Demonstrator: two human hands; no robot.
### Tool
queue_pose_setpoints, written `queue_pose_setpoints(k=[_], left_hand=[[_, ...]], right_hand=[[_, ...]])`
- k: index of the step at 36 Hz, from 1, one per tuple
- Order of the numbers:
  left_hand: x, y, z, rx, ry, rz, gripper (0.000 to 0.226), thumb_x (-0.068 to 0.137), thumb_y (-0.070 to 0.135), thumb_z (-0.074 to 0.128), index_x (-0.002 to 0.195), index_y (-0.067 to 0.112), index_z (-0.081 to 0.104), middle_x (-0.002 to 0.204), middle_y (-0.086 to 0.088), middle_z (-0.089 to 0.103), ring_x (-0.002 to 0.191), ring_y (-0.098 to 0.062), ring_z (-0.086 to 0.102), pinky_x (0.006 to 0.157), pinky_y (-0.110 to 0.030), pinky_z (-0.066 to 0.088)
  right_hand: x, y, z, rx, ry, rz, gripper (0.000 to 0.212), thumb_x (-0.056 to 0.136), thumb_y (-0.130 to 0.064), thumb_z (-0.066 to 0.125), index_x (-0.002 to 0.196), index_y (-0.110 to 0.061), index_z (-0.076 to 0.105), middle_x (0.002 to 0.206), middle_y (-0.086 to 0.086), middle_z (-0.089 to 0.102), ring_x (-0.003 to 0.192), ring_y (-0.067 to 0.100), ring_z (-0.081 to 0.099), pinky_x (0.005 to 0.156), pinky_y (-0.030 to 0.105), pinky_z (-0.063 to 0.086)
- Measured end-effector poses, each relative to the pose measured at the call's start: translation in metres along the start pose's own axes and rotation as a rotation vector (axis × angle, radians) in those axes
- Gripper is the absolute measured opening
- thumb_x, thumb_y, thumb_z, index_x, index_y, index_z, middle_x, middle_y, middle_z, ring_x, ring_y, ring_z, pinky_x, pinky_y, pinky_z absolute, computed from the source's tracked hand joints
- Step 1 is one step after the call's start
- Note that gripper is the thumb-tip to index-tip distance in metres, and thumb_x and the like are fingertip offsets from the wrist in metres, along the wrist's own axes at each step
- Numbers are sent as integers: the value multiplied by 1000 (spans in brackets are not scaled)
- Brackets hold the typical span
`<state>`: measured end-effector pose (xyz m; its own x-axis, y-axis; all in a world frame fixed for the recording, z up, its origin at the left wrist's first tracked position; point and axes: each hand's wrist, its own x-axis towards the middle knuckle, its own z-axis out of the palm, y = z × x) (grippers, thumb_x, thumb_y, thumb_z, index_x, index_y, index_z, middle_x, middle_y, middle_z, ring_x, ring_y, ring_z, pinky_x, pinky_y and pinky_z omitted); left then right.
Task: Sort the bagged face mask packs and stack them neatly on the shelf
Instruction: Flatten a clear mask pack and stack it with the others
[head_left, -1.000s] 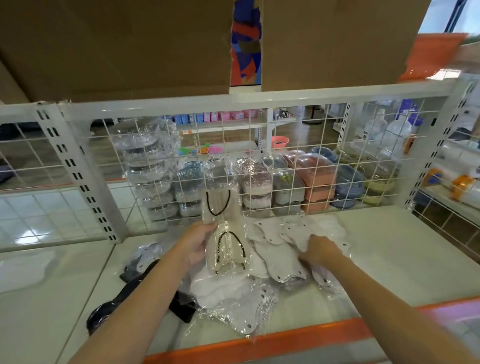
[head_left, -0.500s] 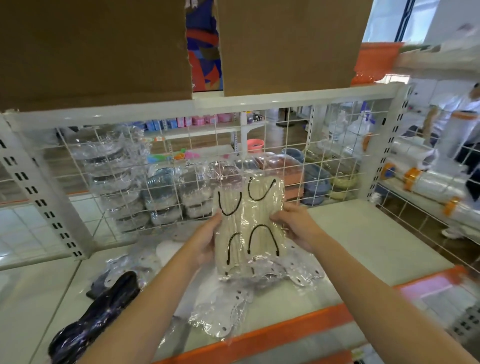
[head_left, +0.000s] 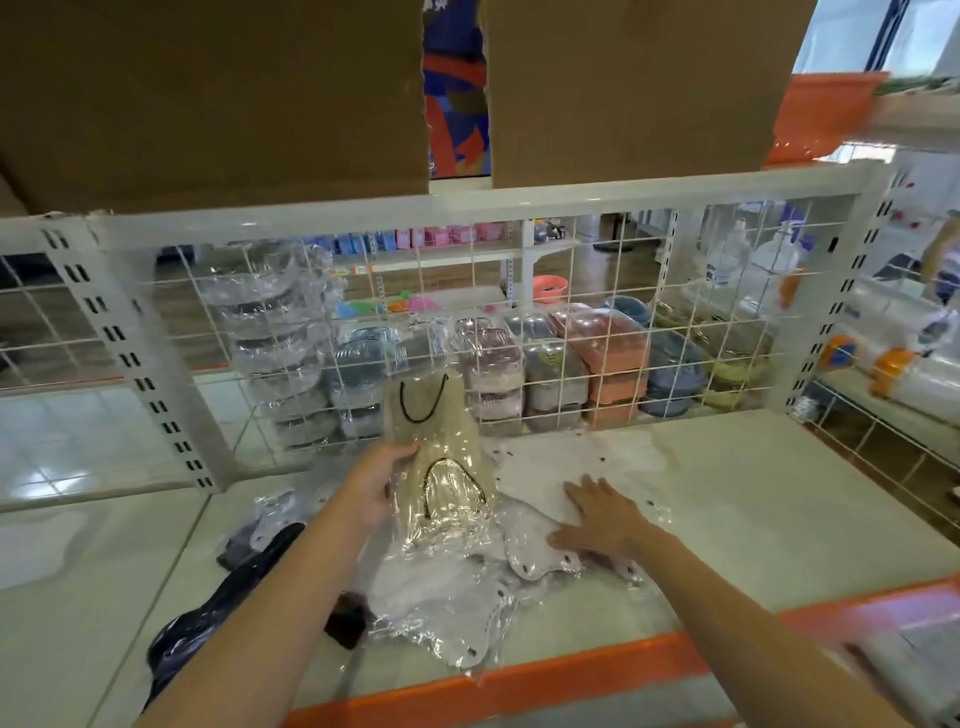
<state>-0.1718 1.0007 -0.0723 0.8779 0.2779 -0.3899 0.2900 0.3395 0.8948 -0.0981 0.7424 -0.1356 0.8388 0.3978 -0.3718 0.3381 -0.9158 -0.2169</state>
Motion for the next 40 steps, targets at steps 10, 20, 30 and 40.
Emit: queue_pose_setpoints(k=[10, 20, 30, 40], left_hand=[[-6, -4, 14, -50, 15, 24, 17, 93, -2, 50, 109, -1, 56, 63, -3, 66, 53, -12, 64, 51, -26, 52], [-12, -5, 37, -25, -11, 38, 10, 94, 2, 49, 96, 3, 59, 80, -10, 67, 72, -21, 63, 71, -35, 50], [-26, -16, 62, 61, -26, 169, 64, 80, 31, 69, 135, 9, 46, 128, -6, 58, 126, -26, 50, 111, -44, 34], [-66, 1, 28, 219, 271, 653, 30, 74, -1, 75, 96, 16, 63, 90, 2, 70, 81, -4, 68, 68, -16, 54]], right_hand=[[-8, -1, -48, 999, 382, -54, 18, 93, -16, 56, 78, -7, 61, 69, 8, 52, 66, 17, 47, 62, 26, 36], [-32, -18, -80, 1675, 152, -202, 8, 90, -6, 58, 84, -5, 63, 71, 5, 68, 58, 10, 66, 55, 22, 56], [-24, -88, -58, 969, 273, -239, 32, 87, -24, 66, 110, -11, 48, 100, 0, 53, 94, 17, 54, 78, 24, 41], [-16, -117, -58, 1093, 138, -642, 20, 86, -11, 66, 100, -17, 54, 88, -8, 63, 79, -5, 62, 65, 8, 47]])
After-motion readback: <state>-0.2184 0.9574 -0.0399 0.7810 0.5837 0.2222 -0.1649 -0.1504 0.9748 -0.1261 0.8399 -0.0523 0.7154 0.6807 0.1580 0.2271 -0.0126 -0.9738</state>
